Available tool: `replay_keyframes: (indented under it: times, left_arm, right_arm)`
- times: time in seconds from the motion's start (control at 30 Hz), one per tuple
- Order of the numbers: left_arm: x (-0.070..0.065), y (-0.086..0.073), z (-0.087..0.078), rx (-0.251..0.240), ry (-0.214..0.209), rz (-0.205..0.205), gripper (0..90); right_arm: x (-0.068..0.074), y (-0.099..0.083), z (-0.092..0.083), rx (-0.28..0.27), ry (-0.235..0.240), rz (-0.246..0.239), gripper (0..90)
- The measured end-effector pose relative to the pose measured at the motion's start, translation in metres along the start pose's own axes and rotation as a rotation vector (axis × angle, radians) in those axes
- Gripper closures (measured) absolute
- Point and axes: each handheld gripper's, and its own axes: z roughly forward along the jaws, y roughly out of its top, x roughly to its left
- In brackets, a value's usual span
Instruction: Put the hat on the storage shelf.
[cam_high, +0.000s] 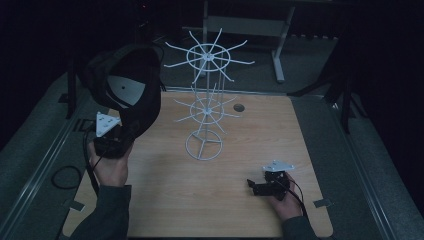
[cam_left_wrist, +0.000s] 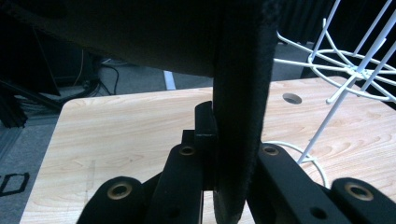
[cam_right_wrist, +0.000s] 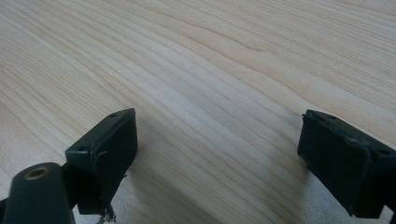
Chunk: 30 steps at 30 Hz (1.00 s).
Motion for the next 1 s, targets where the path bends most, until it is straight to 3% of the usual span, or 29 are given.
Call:
replay_keyframes:
  times: [1.0]
  left_arm:
    - [-0.01,0.015,0.006,-0.017,0.044,0.047,86.6]
  right_arm:
    - [0.0,0.0,0.0,-0.001,0.0,-0.001,11.9]
